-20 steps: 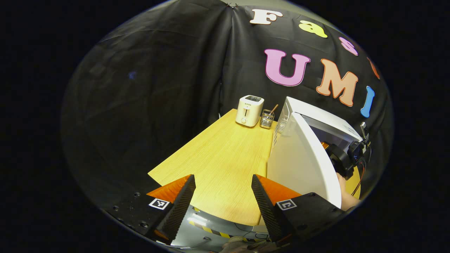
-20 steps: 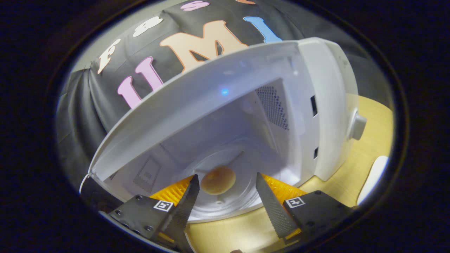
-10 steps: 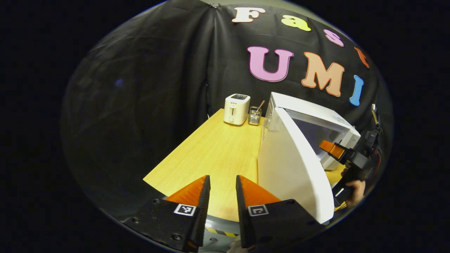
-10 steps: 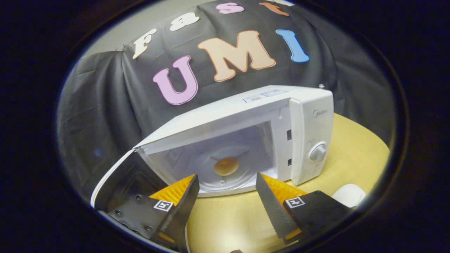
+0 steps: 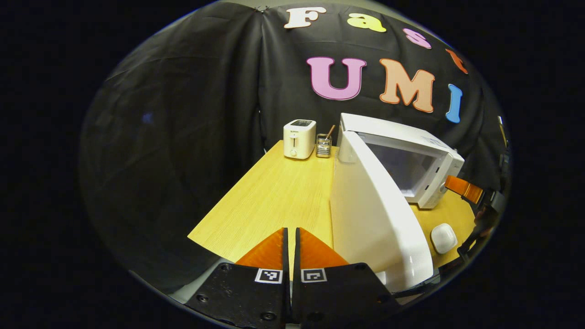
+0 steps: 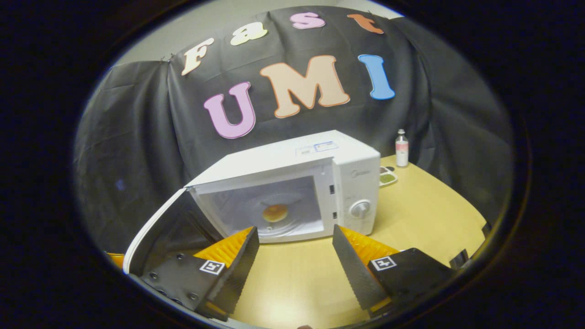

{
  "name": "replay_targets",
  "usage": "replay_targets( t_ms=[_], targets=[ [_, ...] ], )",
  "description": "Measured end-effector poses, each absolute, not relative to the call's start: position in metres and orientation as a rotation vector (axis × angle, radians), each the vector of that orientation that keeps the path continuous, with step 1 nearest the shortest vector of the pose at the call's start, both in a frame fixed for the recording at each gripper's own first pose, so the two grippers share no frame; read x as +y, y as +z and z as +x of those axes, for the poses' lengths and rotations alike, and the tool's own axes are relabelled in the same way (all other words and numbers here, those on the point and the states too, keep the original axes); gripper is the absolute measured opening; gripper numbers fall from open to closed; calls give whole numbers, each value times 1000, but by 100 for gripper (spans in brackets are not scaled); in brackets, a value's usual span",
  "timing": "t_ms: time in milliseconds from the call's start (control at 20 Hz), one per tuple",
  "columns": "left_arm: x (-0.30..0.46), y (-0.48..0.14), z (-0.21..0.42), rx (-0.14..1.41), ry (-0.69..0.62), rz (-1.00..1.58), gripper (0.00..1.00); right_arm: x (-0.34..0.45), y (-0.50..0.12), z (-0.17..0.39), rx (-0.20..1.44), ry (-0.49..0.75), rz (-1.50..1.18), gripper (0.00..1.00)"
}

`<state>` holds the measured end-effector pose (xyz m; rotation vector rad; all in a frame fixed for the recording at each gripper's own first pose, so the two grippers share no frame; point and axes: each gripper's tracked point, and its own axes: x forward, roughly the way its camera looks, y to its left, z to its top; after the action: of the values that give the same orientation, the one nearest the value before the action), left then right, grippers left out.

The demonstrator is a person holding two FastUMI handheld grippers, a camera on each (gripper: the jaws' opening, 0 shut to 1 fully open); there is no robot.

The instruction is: Open the microwave oven with the left hand, put the food in, and close the microwave oven.

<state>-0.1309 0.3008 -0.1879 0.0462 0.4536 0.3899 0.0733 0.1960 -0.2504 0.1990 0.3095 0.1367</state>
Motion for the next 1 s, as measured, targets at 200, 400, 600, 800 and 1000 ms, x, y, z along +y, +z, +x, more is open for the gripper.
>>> replay_targets(
  t_ms=[200, 400, 600, 800, 1000],
  targets=[
    [279, -192, -129, 463, 328, 45, 1, 154, -226, 65, 261, 76, 217, 99],
    [264, -199, -129, 488, 293, 60, 1, 119, -205, 60, 236, 28, 229, 99],
    [252, -198, -128, 487, 279, 55, 0, 99, -190, 60, 203, 5, 241, 91],
    [230, -199, -119, 479, 248, 7, 1, 88, -189, 58, 216, 1, 241, 91],
    [200, -202, -102, 484, 194, -27, 1, 74, -182, 54, 217, -8, 226, 91]
  ],
)
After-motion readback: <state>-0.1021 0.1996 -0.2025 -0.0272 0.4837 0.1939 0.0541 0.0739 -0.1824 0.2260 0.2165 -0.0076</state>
